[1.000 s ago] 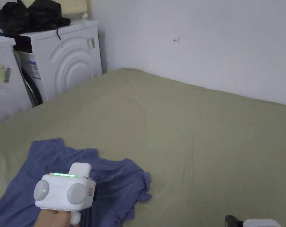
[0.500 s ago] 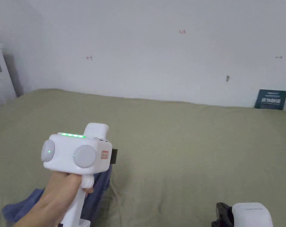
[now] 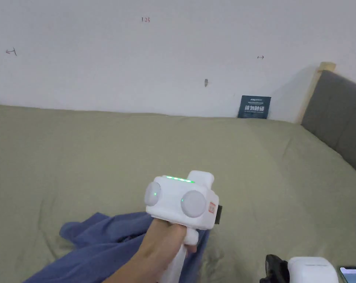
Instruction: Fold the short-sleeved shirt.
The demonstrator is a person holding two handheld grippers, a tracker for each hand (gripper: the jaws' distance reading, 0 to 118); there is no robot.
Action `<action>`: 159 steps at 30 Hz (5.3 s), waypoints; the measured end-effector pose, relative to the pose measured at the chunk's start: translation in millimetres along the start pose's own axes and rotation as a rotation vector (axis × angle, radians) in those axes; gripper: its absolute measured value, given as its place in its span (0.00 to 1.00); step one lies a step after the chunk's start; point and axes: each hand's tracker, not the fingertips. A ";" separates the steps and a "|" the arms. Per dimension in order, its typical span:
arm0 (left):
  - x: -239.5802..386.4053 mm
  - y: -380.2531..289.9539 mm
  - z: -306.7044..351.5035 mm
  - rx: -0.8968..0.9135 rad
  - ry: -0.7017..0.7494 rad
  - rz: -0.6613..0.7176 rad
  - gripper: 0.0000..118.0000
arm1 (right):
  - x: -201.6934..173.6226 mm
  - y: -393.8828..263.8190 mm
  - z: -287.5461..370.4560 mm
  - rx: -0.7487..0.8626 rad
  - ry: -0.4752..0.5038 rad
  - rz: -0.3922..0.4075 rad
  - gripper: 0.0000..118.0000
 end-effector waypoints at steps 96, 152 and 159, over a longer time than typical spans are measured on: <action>-280.6 -242.4 181.6 -0.122 0.498 0.397 0.00 | -5.6 -11.8 -295.0 -0.495 0.219 0.110 0.06; -310.6 -30.7 174.7 0.157 0.758 0.207 0.00 | 6.1 130.5 -288.5 -0.200 0.045 0.128 0.06; -262.7 -151.8 204.0 0.105 0.674 0.260 0.00 | 24.7 42.9 -186.0 -0.273 0.098 0.188 0.06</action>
